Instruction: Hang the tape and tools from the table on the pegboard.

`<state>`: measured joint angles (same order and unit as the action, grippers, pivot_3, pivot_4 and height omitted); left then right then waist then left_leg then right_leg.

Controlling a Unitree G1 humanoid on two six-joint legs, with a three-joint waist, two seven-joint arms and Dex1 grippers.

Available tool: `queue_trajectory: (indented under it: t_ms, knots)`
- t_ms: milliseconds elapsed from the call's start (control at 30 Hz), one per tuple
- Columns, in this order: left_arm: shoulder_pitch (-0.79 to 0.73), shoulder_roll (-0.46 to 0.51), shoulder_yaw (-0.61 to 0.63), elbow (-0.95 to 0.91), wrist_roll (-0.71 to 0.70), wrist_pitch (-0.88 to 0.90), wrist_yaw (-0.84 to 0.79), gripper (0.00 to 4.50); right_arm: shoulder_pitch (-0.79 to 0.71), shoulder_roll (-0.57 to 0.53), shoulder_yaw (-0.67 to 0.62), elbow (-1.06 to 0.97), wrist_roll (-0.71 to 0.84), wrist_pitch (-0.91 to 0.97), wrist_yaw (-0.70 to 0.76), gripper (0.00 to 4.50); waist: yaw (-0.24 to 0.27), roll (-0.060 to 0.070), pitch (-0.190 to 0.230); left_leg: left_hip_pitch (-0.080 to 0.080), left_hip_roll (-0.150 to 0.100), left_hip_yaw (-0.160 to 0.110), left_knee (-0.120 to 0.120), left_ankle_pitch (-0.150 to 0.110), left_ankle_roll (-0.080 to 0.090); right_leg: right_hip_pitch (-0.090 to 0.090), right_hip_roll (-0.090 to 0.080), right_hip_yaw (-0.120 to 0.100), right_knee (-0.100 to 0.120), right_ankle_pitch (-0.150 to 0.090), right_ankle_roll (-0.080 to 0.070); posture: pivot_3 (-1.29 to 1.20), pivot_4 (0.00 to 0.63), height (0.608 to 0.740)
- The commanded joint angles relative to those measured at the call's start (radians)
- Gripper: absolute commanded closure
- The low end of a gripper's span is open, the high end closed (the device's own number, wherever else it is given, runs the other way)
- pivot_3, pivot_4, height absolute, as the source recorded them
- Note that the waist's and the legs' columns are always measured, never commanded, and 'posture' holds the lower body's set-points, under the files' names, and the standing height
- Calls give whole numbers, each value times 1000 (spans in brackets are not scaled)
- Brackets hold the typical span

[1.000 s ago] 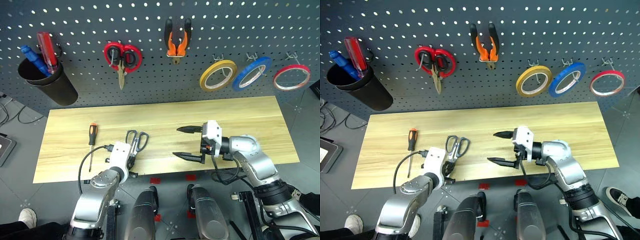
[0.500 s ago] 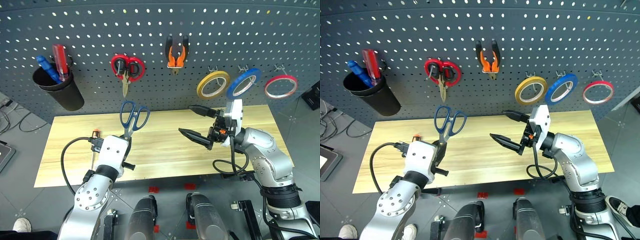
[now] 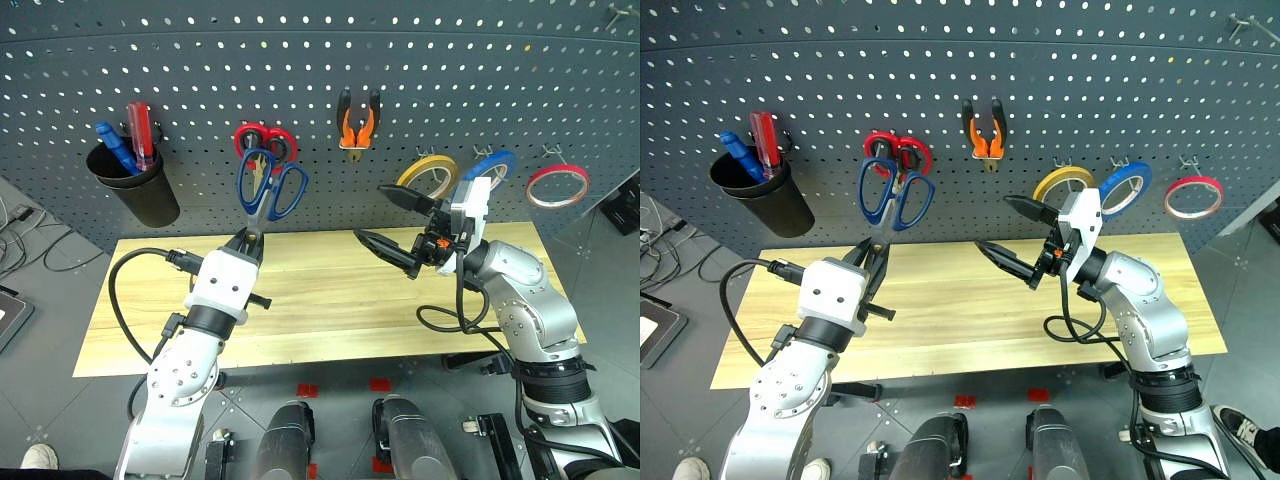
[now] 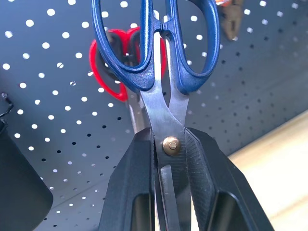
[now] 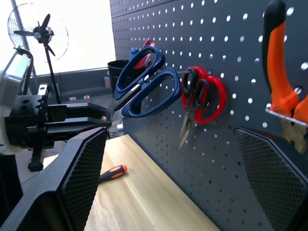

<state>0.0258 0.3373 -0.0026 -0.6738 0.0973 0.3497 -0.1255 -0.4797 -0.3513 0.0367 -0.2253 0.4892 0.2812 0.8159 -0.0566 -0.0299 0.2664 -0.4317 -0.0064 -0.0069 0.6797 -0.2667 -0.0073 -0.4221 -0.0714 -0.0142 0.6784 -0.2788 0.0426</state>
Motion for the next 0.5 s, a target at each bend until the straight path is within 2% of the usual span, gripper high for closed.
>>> queue_trajectory:
  t_ms: [33, 500]
  knots:
    - [-19, -8, 30, 5, -23, -7, -20, 3839, -20, 1, -20, -9, -4, -25, -15, 0, -1, 0, -6, 0, 0, 1, 0, 0, 0, 0, 0, 0, 0, 0, 0, -170, 168, 740]
    - [-85, -52, 70, 85, -110, 78, -55, 3839, -10, -1, -29, -28, -2, -22, -57, 0, -4, 0, -13, 1, 0, 2, 1, 0, 0, 0, 0, 1, 1, 0, 0, -195, 183, 740]
